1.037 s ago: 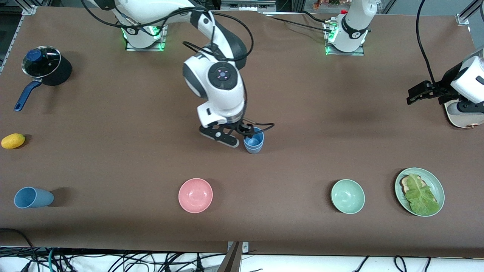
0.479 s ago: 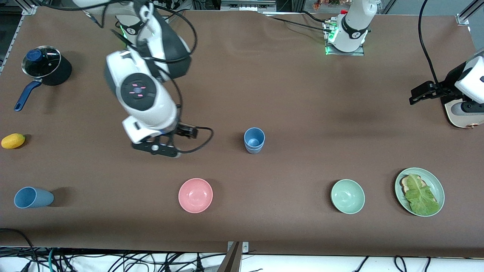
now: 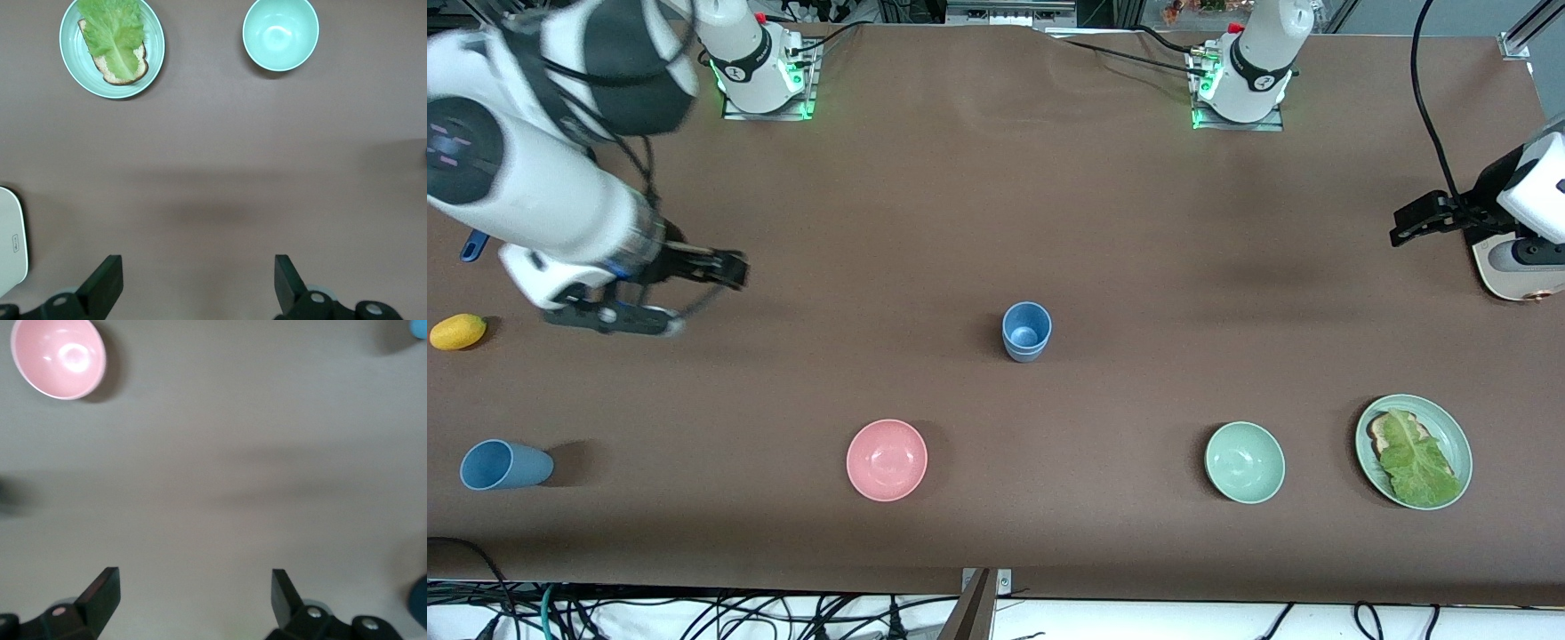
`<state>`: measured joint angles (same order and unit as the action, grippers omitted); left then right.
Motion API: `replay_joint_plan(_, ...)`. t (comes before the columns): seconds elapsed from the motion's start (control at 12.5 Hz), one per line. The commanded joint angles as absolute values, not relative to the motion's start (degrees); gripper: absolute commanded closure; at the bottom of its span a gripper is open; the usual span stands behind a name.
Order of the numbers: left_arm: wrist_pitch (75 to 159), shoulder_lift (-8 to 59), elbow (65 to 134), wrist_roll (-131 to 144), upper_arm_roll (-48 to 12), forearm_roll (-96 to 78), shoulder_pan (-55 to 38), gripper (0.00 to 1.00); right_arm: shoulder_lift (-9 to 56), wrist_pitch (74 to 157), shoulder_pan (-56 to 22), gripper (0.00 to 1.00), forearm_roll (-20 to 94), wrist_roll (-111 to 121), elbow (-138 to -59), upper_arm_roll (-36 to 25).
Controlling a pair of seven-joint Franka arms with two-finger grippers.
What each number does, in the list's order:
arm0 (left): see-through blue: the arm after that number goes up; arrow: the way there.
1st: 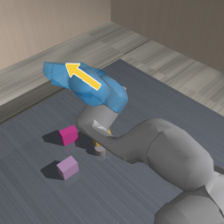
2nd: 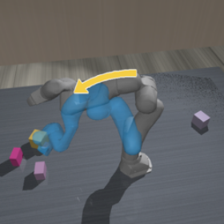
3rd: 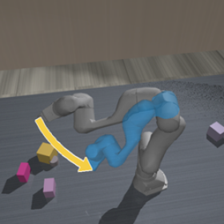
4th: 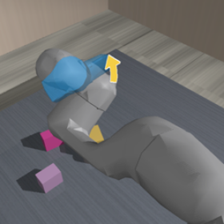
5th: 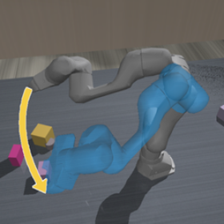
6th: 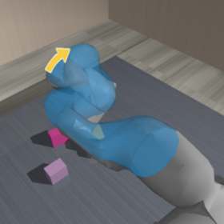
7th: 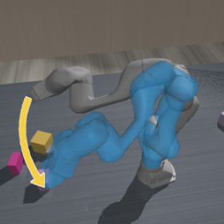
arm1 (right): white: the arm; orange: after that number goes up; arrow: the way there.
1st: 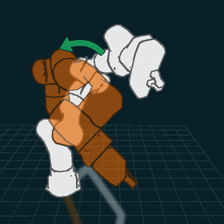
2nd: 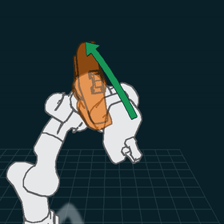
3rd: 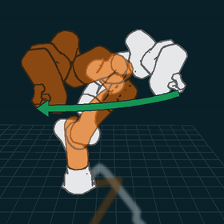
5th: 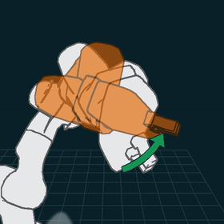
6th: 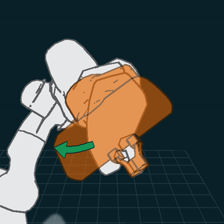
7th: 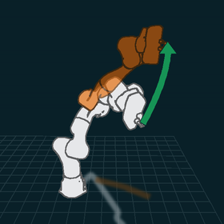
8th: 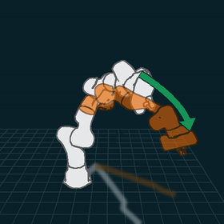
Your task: Stack blue cups with both arms
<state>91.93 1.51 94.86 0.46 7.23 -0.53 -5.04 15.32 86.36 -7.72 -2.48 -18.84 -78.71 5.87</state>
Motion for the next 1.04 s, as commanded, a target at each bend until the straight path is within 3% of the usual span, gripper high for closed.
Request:
replay_joint_plan(0.0, 90.97, 1.93, 93.69, 0.62, 7.03, -0.09, -4.92, 0.0, 4.42, 86.93, -3.88, 0.0, -0.62, -15.04, -90.41, 6.5)
replay_joint_plan(0.24, 90.97, 2.02, 93.69, 0.62, 7.03, -0.09, -4.92, 0.0, 0.62, 86.23, 0.95, 0.0, 0.96, -10.04, -93.78, 5.98)
replay_joint_plan(0.96, 90.97, 2.02, 93.69, 0.62, 7.03, -0.09, -4.92, 0.0, 2.64, 85.52, 1.23, 0.0, 0.36, -9.05, -88.69, 4.92)
